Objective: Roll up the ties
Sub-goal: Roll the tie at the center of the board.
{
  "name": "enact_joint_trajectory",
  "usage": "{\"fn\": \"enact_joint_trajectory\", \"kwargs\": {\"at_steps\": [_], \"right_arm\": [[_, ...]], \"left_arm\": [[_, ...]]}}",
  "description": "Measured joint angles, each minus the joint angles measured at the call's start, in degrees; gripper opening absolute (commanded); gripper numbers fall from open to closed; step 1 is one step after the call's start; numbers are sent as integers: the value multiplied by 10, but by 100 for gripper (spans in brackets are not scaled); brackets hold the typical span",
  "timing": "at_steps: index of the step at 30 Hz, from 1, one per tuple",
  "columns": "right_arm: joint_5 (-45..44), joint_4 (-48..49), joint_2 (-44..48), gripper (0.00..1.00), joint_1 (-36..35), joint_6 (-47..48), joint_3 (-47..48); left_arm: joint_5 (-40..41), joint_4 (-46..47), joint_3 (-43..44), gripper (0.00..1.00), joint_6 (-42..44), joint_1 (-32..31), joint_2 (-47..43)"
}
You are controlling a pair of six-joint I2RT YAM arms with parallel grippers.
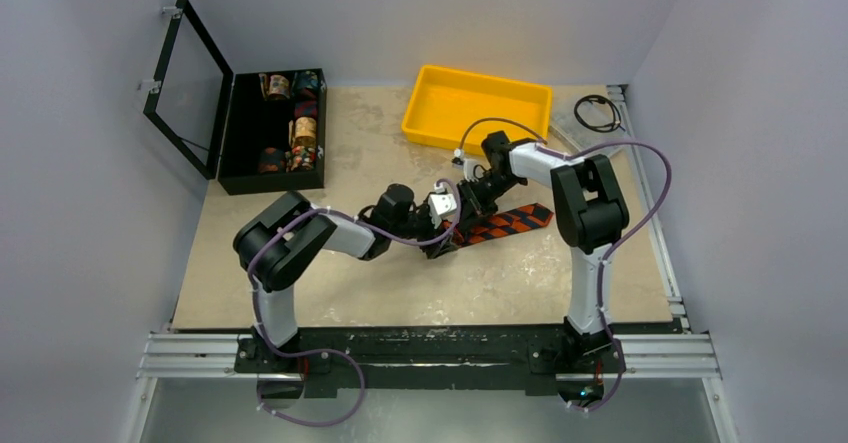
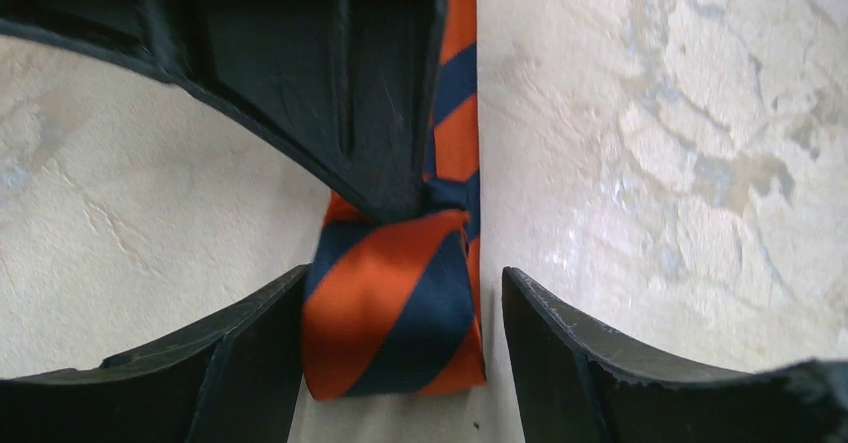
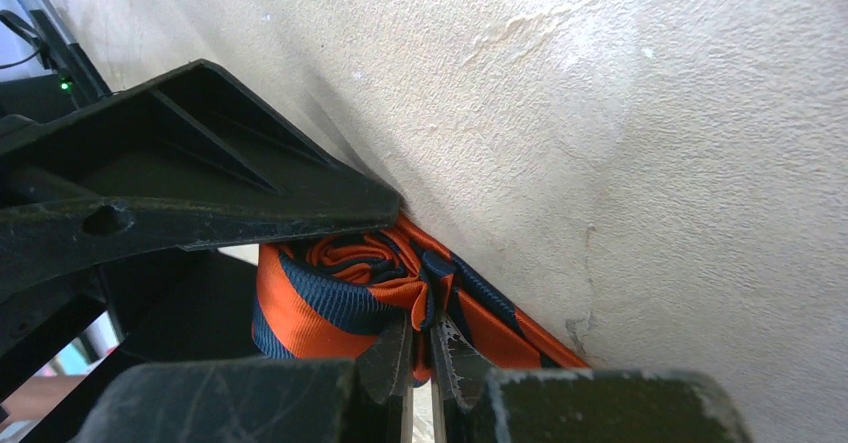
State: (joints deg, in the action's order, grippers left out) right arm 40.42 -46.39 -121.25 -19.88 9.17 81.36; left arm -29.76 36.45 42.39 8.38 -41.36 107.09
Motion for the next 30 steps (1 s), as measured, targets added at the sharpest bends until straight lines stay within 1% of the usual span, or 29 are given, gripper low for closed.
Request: {"fn": "enact_joint_trajectory", "kwargs": {"at_steps": [1,2,3,5,7,8,11,13,15,16,17,20,25,28,30], "right_arm": [[-1,7,5,0,0,-2,-6],[-2,14,9,0,0,-3,-12],[-2,20,13,0,0,-4,-17],[-3,25,15,0,0,-5,-20],[-3,26,15,0,0,-6,-20],[-3,27,15,0,0,-6,-20],[-3,25,16,1,0,-6,-18],[-3,22,16,14,2,-6,-16],[-3,17,16,24,5,-5,-12],[-5,14,16,29,7,-5,-9],[-5,12,16,30,11,-5,-6],[0,10,17,30,34,-6,-1],[15,16,23,16,104,-7,-10],[16,16,33,12,127,-9,-31],[17,16,34,11,125,-12,-40]], "left_arm": [[0,0,9,64,-11,0,4],[0,0,18,60,-20,0,8],[0,1,25,55,-29,0,12],[0,1,40,40,-44,0,21],[-4,-3,49,29,-52,-1,28],[-5,-4,50,25,-53,-2,29],[-4,-6,50,23,-45,-3,29],[-4,-10,50,22,-32,-3,29],[-2,-13,50,19,-21,-4,28],[0,-14,50,17,-15,-5,28],[2,-14,50,15,-10,-5,28],[6,-18,50,11,9,-8,26],[6,-39,59,7,24,-9,25],[5,-49,64,7,32,-10,24],[5,-58,68,6,34,-10,24]]}}
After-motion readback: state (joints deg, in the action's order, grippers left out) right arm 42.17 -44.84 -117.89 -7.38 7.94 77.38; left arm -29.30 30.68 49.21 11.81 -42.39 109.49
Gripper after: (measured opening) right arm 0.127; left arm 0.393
